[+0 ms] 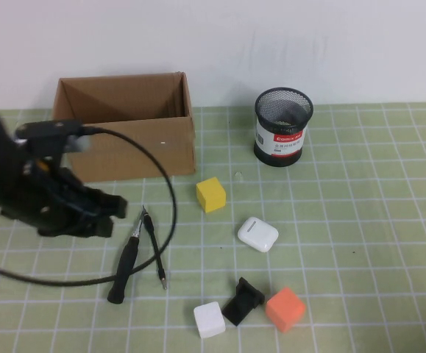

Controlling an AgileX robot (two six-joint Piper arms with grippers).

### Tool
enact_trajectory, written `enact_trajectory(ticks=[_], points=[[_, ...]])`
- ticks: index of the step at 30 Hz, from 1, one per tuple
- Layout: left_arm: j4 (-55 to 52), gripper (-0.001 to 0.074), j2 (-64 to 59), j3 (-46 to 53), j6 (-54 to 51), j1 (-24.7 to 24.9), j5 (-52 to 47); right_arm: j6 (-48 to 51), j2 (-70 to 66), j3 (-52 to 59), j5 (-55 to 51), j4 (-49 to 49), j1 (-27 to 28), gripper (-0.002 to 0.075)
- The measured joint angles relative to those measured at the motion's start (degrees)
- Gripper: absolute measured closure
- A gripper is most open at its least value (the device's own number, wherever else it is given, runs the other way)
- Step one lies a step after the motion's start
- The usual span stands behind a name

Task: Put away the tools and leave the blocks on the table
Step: Pick up the black Screwdriver from the table

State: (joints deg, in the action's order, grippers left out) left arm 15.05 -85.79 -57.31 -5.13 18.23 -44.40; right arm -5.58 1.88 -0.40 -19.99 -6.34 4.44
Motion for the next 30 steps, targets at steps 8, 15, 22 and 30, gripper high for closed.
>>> enact_trajectory(ticks=[8, 15, 22, 30], points=[[-3.2, 0.0352, -9.1, -5.6, 2.9, 2.7, -1.4, 0.0, 0.0, 0.0, 0.0, 0.0, 0.0, 0.0729], [-3.8, 0.0333, -15.0, -6.2, 4.8, 2.7, -2.4, 0.0, 0.0, 0.0, 0.0, 0.0, 0.0, 0.0729], [-3.7, 0.0333, -18.9, -6.3, 2.2, 2.7, 1.4, 0.0, 0.0, 0.0, 0.0, 0.0, 0.0, 0.0729], [-3.1, 0.0336, -21.1, -6.8, 0.4, 2.7, 3.9, 0.0, 0.0, 0.0, 0.0, 0.0, 0.0, 0.0729]])
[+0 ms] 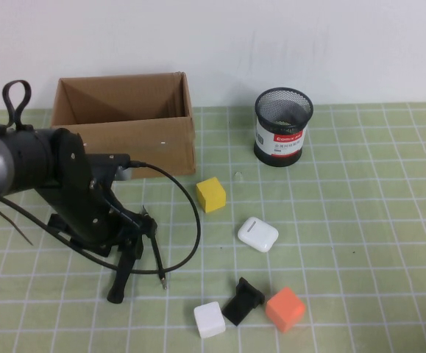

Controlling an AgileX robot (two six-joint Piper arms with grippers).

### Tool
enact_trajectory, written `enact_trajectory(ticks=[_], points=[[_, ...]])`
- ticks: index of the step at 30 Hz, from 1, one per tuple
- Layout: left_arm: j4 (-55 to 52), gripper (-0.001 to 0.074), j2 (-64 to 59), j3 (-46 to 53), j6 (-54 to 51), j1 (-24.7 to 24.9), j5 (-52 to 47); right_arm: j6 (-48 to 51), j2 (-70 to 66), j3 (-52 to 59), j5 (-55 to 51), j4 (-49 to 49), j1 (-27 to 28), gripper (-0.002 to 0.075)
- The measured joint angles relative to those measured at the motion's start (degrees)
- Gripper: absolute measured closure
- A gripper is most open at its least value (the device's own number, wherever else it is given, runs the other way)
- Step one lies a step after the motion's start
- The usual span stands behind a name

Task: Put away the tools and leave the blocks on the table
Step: Pick up the black Screwdriver from the table

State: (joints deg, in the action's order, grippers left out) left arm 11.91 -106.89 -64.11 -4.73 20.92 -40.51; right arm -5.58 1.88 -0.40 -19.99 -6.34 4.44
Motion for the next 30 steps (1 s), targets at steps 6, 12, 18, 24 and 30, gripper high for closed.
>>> enact_trajectory(ticks=[6, 12, 18, 24, 30], points=[[1.4, 0.0465, -0.3, 0.0, -0.8, 0.0, 0.3, 0.0, 0.0, 0.0, 0.0, 0.0, 0.0, 0.0729], [2.7, 0.0563, -0.5, -0.1, -1.9, 0.3, 0.3, 0.0, 0.0, 0.0, 0.0, 0.0, 0.0, 0.0729], [3.3, 0.0563, -0.2, -0.1, -2.4, 0.3, 0.1, 0.0, 0.0, 0.0, 0.0, 0.0, 0.0, 0.0729], [4.4, 0.0563, 3.7, -3.8, -2.5, 1.1, -2.3, 0.0, 0.0, 0.0, 0.0, 0.0, 0.0, 0.0729], [4.7, 0.0563, 8.8, -11.9, -3.3, 4.6, -3.0, 0.0, 0.0, 0.0, 0.0, 0.0, 0.0, 0.0729]])
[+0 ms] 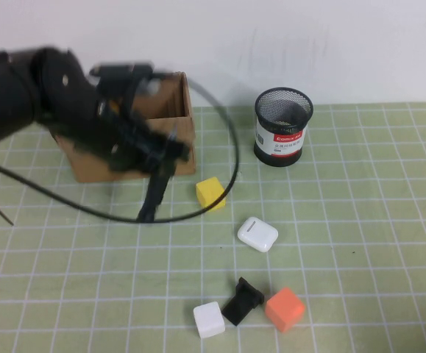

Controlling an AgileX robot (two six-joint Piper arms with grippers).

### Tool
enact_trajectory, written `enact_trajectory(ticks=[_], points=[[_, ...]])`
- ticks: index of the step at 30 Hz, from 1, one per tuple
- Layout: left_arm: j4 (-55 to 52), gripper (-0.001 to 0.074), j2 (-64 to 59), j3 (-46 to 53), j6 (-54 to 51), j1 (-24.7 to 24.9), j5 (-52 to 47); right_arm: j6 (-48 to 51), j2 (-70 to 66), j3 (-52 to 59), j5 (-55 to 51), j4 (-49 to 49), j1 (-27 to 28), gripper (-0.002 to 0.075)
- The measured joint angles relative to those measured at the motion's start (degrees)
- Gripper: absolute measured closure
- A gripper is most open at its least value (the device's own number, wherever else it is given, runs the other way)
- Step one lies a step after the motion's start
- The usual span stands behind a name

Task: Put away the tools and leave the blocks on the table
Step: Pick up the black Screwdriver from the table, then place the picked object into the round holder

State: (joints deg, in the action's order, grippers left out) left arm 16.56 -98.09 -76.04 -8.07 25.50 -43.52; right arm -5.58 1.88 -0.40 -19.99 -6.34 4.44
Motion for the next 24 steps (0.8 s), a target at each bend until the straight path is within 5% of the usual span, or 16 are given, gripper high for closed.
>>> enact_trajectory(ticks=[12, 24], points=[[2.7, 0.0563, 0.7, -10.7, -6.2, 3.4, 7.2, 0.0, 0.0, 0.0, 0.0, 0.0, 0.0, 0.0729], [20.9, 0.0563, -5.8, -11.2, -24.6, 5.1, 38.4, 0.0, 0.0, 0.0, 0.0, 0.0, 0.0, 0.0729]])
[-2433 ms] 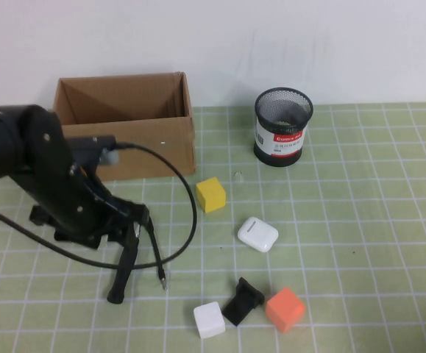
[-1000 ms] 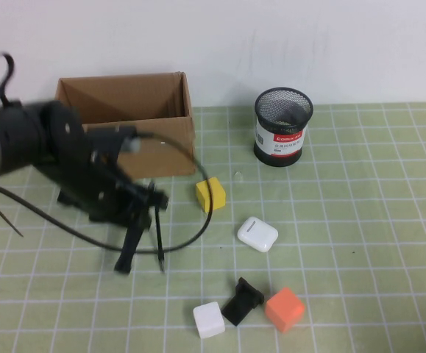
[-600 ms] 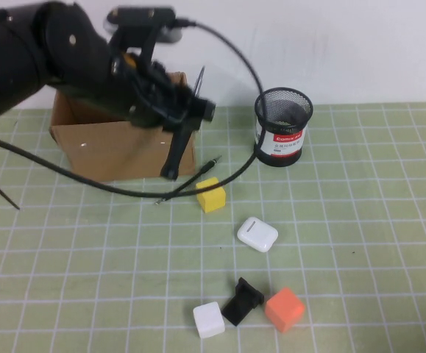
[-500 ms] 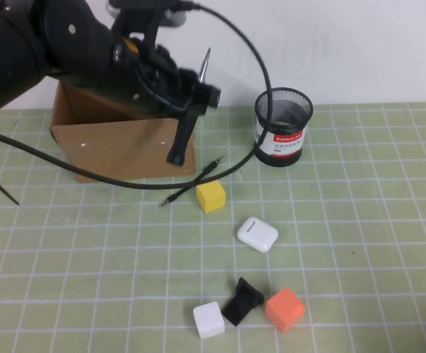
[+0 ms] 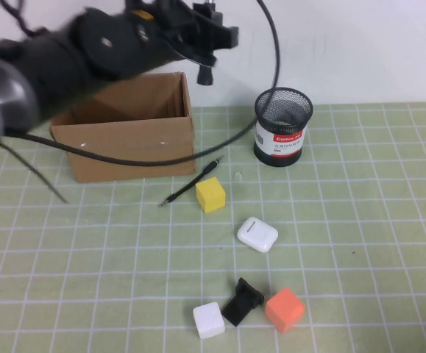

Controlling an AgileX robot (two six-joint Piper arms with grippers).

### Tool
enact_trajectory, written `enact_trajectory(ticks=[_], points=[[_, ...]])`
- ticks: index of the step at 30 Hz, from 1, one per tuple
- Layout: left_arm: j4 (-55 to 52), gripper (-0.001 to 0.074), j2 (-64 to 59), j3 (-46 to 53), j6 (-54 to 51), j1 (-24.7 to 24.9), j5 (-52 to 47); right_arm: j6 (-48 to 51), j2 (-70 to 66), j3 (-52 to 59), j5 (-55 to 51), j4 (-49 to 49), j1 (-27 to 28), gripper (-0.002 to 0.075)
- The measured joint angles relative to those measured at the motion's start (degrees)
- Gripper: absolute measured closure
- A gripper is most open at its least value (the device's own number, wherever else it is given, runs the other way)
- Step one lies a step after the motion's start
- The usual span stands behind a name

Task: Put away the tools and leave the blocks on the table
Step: Place the picked object into the round holder

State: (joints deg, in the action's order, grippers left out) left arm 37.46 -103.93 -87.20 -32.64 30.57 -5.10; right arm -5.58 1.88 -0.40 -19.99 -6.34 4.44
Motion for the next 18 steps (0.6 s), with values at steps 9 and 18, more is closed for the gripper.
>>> enact_trajectory(ticks=[9, 18], points=[[-7.5, 0.0563, -9.3, -6.2, -4.1, 7.4, 10.6, 0.0, 0.0, 0.0, 0.0, 0.0, 0.0, 0.0729], [-14.4, 0.0563, -17.6, -11.3, 7.9, 7.6, 16.0, 0.0, 0.0, 0.0, 0.0, 0.0, 0.0, 0.0729]])
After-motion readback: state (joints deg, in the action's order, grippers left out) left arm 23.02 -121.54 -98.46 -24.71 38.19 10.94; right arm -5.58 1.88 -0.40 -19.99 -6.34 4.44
